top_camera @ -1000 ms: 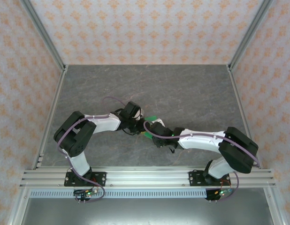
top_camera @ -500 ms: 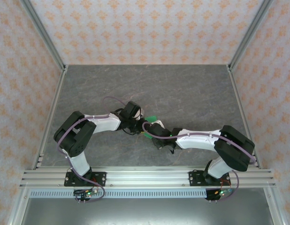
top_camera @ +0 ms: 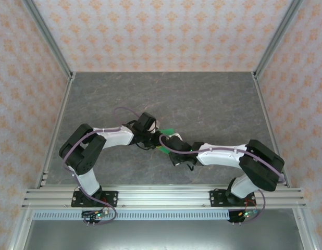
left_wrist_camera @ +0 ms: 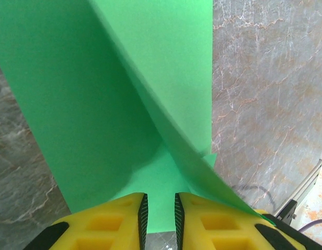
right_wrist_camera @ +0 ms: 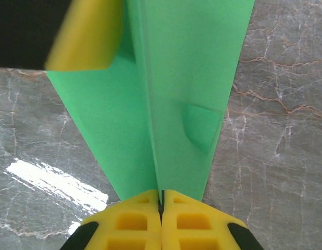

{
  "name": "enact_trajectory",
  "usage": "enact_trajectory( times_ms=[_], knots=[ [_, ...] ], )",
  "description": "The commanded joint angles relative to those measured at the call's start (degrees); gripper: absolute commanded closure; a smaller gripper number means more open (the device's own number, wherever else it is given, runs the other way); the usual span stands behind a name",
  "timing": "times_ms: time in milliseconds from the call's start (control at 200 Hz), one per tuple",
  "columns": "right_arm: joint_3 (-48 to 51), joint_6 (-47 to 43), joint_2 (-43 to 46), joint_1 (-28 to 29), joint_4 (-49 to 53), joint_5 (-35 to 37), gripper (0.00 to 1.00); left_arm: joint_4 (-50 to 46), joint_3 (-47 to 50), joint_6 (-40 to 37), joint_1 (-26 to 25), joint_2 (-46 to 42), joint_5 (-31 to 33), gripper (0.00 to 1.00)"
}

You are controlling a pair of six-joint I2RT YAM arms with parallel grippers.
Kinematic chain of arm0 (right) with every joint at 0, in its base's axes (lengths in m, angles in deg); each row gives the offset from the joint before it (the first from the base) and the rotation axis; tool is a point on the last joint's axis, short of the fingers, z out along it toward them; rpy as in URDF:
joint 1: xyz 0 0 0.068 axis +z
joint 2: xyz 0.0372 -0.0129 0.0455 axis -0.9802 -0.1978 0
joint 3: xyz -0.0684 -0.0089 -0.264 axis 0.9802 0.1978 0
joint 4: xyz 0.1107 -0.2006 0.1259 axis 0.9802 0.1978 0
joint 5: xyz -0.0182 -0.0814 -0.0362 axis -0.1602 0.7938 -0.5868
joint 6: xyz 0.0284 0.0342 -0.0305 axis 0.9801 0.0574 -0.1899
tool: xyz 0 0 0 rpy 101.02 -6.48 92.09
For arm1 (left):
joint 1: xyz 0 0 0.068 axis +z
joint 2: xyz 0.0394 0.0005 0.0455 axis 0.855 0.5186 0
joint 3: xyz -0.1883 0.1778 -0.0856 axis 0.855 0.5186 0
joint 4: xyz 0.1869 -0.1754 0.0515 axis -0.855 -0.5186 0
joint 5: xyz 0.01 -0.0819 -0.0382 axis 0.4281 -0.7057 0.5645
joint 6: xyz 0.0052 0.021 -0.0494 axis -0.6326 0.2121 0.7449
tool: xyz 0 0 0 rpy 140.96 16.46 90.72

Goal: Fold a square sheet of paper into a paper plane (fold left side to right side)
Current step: Fourth fold the wing at the center of the table.

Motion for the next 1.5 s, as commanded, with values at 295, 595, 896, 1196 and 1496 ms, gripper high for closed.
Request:
enact_trajectory(
  times_ms=[295, 595, 896, 1196, 1496],
  knots=[
    [3.0, 0.1, 3.3, -6.1, -5.7, -15.3, 0.93, -3.9, 2.0, -2.1, 0.1, -7.0, 2.4, 0.75],
    [5.0, 1.9, 1.2, -9.5, -11.0, -23.3, 0.92, -2.8, 2.4, -1.6, 0.1, -6.8, 1.9, 0.73],
    [6.8, 4.0, 0.0, -12.2, -14.7, -27.2, 0.92, -1.6, -0.2, -1.1, 0.1, -3.1, 1.3, 0.68],
    [8.3, 5.4, -0.8, -14.0, -17.5, -30.2, 0.92, -0.5, -2.9, -0.9, 0.0, 0.9, 0.5, 0.67],
    [9.0, 6.2, -1.4, -14.9, -19.1, -31.2, 0.92, -0.8, -4.2, -0.9, 0.1, 3.4, 0.9, 0.67]
  ],
)
